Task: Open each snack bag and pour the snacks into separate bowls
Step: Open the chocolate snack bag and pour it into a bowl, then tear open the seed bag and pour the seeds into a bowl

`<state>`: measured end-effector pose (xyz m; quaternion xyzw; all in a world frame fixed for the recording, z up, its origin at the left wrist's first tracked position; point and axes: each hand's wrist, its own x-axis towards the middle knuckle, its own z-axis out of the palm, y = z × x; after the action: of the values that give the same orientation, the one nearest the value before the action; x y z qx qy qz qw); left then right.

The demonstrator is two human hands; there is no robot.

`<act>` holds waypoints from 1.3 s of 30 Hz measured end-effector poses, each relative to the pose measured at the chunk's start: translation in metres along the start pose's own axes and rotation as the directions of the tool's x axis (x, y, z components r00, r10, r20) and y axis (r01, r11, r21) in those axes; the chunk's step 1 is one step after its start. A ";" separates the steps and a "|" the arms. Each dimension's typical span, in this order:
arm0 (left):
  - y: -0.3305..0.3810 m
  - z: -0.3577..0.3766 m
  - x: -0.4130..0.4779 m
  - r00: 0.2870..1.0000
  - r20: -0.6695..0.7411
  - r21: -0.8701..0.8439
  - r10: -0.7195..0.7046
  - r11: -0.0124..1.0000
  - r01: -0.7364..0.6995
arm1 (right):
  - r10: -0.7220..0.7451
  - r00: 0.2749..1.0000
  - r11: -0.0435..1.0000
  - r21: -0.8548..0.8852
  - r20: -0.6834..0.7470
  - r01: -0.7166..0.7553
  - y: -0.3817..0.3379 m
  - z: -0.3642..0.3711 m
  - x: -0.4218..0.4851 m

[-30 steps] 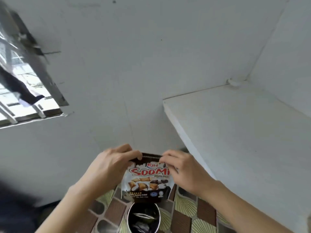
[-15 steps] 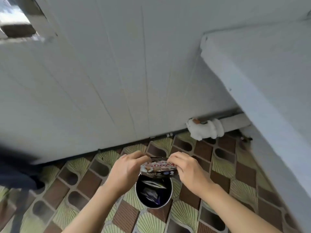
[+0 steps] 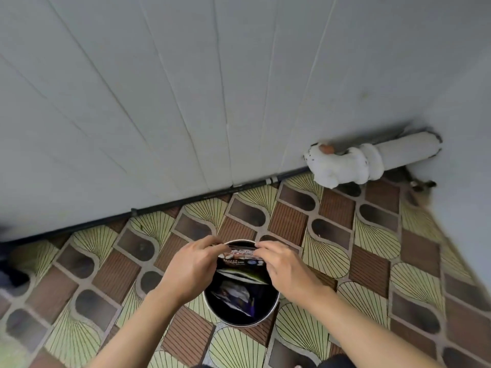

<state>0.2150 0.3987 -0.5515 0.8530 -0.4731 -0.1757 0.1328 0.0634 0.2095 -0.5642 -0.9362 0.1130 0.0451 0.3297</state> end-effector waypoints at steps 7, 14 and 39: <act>0.031 -0.036 0.003 0.993 0.097 0.037 0.065 0.997 -0.069 | 0.034 0.999 0.999 -0.014 -0.005 -0.034 -0.024 -0.045 -0.016; 0.136 -0.199 0.005 0.982 -0.145 0.054 0.121 0.992 -0.114 | 0.013 0.981 1.000 0.002 -0.193 -0.013 -0.110 -0.200 -0.048; 0.640 -0.440 0.068 0.519 -0.332 -0.051 0.788 0.534 -0.844 | 0.255 0.344 0.909 0.103 -0.903 -0.404 -0.161 -0.621 -0.399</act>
<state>-0.0505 0.0361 0.0856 0.5253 -0.7754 -0.0229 0.3499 -0.2788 0.0146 0.0805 -0.7891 0.4546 -0.3905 0.1350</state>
